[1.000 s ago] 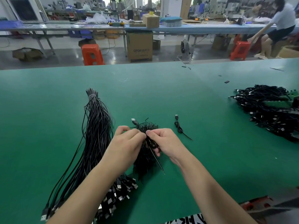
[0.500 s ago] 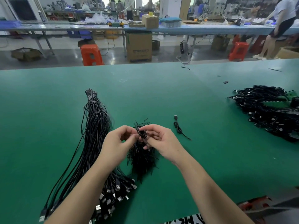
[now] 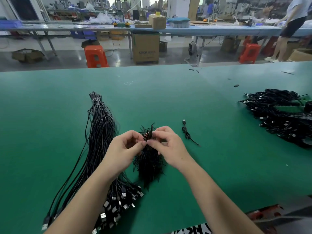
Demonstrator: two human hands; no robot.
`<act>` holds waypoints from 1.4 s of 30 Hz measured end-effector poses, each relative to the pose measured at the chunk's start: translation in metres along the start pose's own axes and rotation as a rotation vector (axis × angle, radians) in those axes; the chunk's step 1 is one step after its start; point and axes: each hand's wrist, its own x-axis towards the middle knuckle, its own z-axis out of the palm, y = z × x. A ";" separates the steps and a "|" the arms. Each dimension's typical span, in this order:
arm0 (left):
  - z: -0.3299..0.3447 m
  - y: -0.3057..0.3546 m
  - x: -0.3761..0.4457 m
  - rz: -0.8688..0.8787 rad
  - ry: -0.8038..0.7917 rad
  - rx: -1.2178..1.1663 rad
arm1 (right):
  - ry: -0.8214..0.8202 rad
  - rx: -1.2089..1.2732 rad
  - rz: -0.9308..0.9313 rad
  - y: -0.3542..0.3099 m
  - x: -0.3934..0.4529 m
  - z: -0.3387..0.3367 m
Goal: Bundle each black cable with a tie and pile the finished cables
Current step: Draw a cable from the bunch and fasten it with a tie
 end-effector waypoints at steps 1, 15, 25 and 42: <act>0.001 0.001 0.000 0.052 0.022 0.072 | 0.011 0.008 0.020 0.001 0.001 0.000; 0.007 -0.003 -0.008 0.354 0.093 0.602 | -0.082 0.251 0.158 0.006 0.003 -0.002; 0.007 0.000 -0.002 0.074 0.098 0.194 | -0.064 0.258 0.148 0.008 0.002 -0.004; 0.017 -0.012 -0.009 0.335 0.140 0.572 | -0.157 0.272 0.240 0.013 -0.001 -0.004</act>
